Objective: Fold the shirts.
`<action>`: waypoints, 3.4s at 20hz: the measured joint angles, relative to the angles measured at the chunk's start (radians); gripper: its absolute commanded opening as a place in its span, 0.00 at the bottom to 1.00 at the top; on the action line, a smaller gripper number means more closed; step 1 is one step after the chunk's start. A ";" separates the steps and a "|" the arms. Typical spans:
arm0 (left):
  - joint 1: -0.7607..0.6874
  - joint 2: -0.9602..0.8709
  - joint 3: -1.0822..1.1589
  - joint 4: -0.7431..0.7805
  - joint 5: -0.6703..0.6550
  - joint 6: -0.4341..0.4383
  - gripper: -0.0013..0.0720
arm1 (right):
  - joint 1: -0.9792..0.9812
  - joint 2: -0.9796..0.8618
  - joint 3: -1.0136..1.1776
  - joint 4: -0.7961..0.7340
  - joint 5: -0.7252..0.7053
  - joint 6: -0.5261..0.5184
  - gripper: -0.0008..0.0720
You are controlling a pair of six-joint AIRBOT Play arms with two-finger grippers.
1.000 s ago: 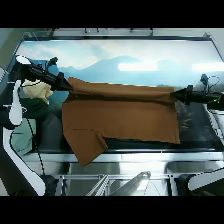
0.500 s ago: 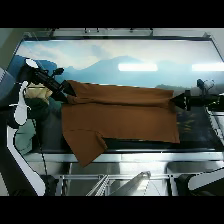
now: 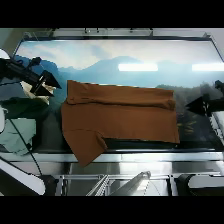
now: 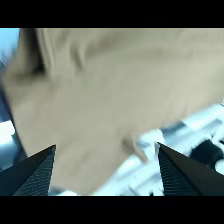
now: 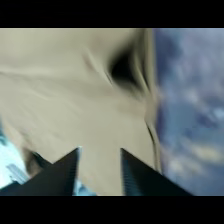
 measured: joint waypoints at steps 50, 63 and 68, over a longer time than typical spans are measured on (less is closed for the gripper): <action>0.128 0.485 -1.054 -0.129 0.215 0.346 0.04 | -0.177 0.150 -0.428 0.154 0.040 -0.050 0.03; -0.002 -0.011 -0.213 -0.233 0.228 0.159 0.04 | 0.186 -0.098 -0.027 0.376 -0.389 -0.143 0.03; -0.029 -0.213 -0.048 -0.233 0.197 0.117 0.07 | 0.231 -0.207 0.024 0.362 -0.444 -0.175 0.04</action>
